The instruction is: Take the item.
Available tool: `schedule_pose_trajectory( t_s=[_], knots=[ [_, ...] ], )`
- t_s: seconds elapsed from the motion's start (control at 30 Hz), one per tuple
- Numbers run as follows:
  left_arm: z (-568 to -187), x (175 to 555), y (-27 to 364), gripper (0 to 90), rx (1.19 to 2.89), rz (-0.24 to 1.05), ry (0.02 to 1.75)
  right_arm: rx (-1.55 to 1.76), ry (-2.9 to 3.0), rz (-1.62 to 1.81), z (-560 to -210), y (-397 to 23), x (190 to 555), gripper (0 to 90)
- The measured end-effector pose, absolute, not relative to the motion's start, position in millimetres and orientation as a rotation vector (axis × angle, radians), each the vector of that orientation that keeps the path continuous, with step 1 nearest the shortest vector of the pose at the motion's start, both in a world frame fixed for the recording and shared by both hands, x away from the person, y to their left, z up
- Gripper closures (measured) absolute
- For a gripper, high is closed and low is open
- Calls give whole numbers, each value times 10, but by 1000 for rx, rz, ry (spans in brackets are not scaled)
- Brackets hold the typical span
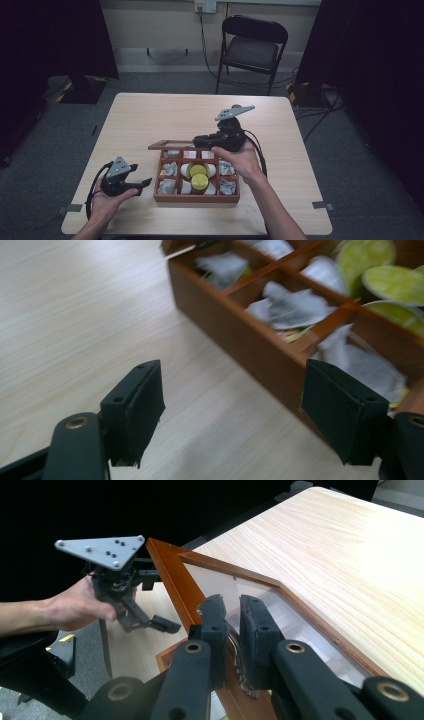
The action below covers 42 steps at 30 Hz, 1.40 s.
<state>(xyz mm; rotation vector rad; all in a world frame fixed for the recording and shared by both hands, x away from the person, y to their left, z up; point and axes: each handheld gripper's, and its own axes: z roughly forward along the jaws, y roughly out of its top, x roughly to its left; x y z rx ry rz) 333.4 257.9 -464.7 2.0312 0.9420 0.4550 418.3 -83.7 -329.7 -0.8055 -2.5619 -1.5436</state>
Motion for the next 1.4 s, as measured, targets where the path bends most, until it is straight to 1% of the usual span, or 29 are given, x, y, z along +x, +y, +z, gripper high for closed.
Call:
schedule_pose_trajectory(
  t_s=[0.07, 0.1, 0.13, 0.2, 0.3, 0.53, 0.67, 0.7, 0.83, 0.9, 0.93, 0.97, 1.2, 1.4],
  knots=[
    [-4620, 3310, 2525, 261, 2039, 440, 890, -806, -2561, -1543, -3295, -836, 4186, 816],
    [-4610, 3300, 2495, 297, 2048, 429, 848, -806, -2561, -1542, -3295, -836, 4186, 816],
    [-4603, 3291, 2464, 308, 2057, 425, 818, -806, -2561, -1542, -3295, -836, 4186, 816],
    [-4591, 3274, 2405, 282, 2063, 405, 776, -806, -2561, -1542, -3296, -836, 4185, 816],
    [-4557, 3258, 2341, 272, 2039, 377, 742, -803, -2563, -1541, -3296, -836, 4185, 816],
    [-4529, 3238, 2180, 266, 2038, 279, 699, -801, -2564, -1539, -3297, -836, 4185, 816],
    [-4489, 3232, 2094, 266, 2026, 272, 663, -801, -2566, -1540, -3294, -835, 4186, 816],
    [-4490, 3234, 2069, 266, 2024, 251, 649, -800, -2565, -1540, -3293, -835, 4187, 817],
    [-4519, 3233, 1955, 266, 2060, 220, 613, -801, -2565, -1539, -3291, -834, 4191, 817],
    [-4525, 3231, 1898, 279, 2078, 199, 611, -800, -2566, -1539, -3290, -834, 4192, 817],
    [-4512, 3224, 1871, 296, 2049, 183, 617, -800, -2566, -1539, -3290, -834, 4193, 817],
    [-4500, 3220, 1855, 328, 2037, 190, 612, -802, -2565, -1540, -3290, -833, 4191, 817],
    [-4465, 3310, 1601, 329, 2045, 167, 578, -803, -2565, -1540, -3289, -833, 4193, 817],
    [-4535, 3408, 1395, 323, 2072, 140, 568, -801, -2568, -1540, -3290, -833, 4190, 817]
  ],
)
